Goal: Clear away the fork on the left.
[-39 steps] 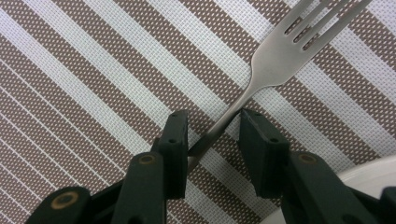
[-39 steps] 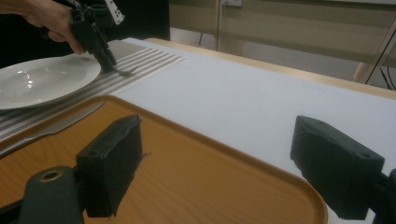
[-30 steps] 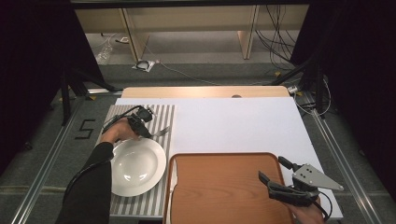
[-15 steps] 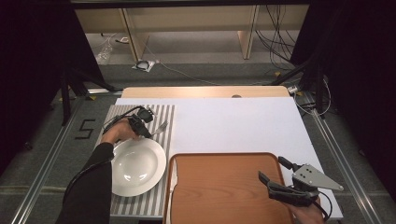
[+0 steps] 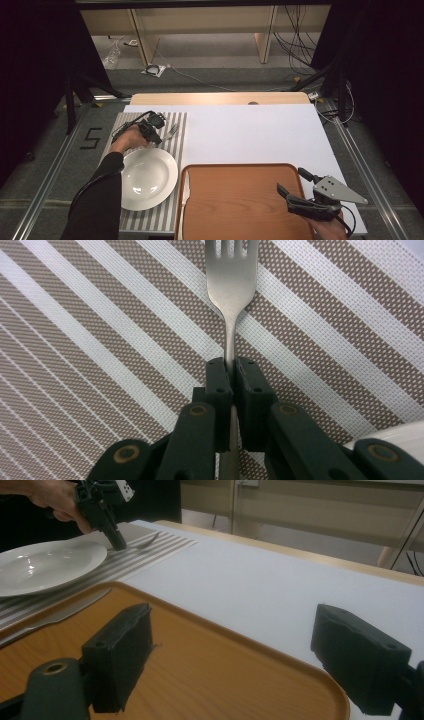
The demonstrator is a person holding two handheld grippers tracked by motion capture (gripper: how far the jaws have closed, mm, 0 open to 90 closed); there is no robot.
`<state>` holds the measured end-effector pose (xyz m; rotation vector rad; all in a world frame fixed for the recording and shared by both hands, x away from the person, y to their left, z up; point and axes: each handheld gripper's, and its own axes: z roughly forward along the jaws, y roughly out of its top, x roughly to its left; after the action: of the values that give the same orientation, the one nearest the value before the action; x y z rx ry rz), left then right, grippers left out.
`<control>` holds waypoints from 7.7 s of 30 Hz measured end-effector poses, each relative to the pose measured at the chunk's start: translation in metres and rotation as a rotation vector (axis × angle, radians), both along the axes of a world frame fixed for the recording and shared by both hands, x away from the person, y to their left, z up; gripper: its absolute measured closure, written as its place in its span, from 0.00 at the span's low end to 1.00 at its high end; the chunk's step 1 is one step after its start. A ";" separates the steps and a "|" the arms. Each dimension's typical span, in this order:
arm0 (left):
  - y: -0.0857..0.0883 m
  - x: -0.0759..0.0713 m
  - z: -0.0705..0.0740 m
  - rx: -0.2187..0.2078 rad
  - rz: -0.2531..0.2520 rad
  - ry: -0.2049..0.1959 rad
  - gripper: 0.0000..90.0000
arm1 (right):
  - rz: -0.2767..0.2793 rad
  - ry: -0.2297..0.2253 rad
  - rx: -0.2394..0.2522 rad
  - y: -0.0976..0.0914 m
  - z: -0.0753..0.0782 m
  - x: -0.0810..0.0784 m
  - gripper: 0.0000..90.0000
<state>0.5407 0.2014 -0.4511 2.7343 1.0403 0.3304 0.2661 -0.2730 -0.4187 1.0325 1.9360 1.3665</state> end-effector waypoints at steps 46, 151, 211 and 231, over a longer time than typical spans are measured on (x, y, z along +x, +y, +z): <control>-0.049 -0.064 0.089 0.031 -0.039 -0.081 0.94 | -0.005 -0.001 -0.003 0.000 0.000 -0.001 0.20; -0.200 -0.255 0.000 -0.049 -0.452 0.241 0.94 | -0.004 -0.013 0.002 0.001 0.002 -0.003 0.20; -0.189 -0.242 -0.005 -0.081 -0.412 0.093 0.99 | 0.003 -0.009 -0.007 0.002 0.002 -0.004 0.20; -0.166 -0.217 -0.005 -0.061 -0.312 0.059 0.99 | 0.002 -0.003 -0.013 0.002 0.002 -0.004 0.20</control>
<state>0.3242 0.0350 -0.4565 2.8060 0.6085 0.1656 0.2622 -0.2714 -0.4163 1.0216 1.9420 1.3539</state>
